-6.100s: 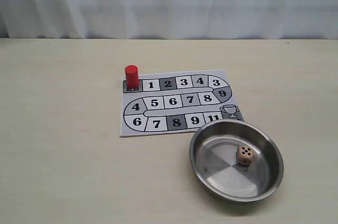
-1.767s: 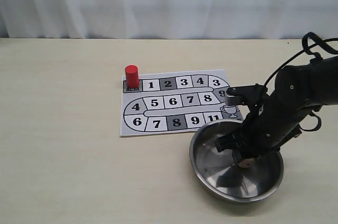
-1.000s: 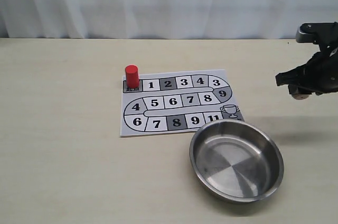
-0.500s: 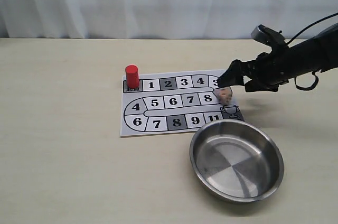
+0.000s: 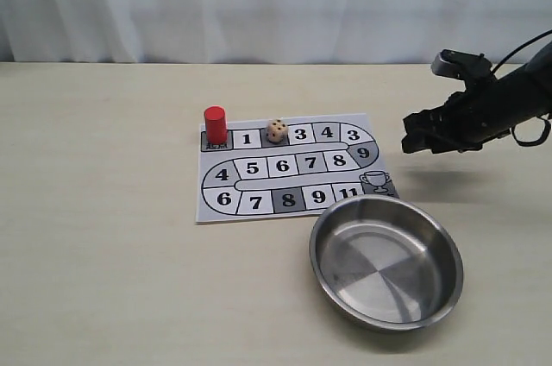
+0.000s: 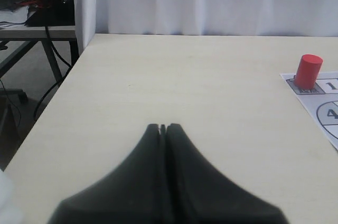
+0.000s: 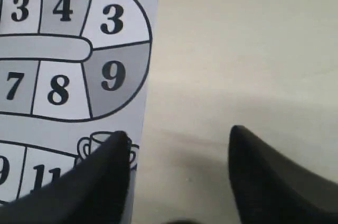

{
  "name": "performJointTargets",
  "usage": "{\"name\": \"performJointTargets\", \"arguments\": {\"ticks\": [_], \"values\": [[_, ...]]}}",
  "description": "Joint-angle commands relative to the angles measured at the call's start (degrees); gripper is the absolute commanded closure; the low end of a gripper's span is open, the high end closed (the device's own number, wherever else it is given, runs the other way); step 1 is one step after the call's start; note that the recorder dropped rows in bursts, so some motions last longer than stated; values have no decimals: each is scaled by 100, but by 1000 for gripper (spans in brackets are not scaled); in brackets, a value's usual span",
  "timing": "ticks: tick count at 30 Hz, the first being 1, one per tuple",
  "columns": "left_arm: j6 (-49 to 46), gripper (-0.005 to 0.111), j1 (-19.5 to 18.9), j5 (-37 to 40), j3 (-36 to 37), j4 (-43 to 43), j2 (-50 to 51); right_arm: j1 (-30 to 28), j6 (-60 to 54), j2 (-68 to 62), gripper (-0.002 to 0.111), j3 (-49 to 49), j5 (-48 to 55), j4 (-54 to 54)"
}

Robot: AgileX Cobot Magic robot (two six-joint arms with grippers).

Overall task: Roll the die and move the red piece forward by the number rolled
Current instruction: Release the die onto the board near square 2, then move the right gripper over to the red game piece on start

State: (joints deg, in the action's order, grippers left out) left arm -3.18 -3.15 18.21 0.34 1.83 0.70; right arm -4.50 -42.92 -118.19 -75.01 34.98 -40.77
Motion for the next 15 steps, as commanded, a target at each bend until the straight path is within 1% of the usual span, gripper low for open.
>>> {"name": "performJointTargets", "arguments": {"ticks": [1, 3, 4, 10, 12, 15], "values": [[-1, 107, 47, -69, -34, -8, -2, -2, 101, 39, 83, -26, -7, 230], [-1, 107, 47, -69, -34, -8, -2, 25, -40, 39, 100, -26, -7, 246], [-1, 107, 47, -69, -34, -8, -2, 54, -117, 39, 104, -26, -7, 246], [-1, 107, 47, -69, -34, -8, -2, 530, -199, 39, 104, -329, 183, 336], [-1, 107, 47, -69, -34, -8, -2, 768, 99, 39, 104, -576, 316, 464], [-1, 107, 47, -69, -34, -8, -2, 1151, 539, 27, 104, -922, 382, 939]]}}
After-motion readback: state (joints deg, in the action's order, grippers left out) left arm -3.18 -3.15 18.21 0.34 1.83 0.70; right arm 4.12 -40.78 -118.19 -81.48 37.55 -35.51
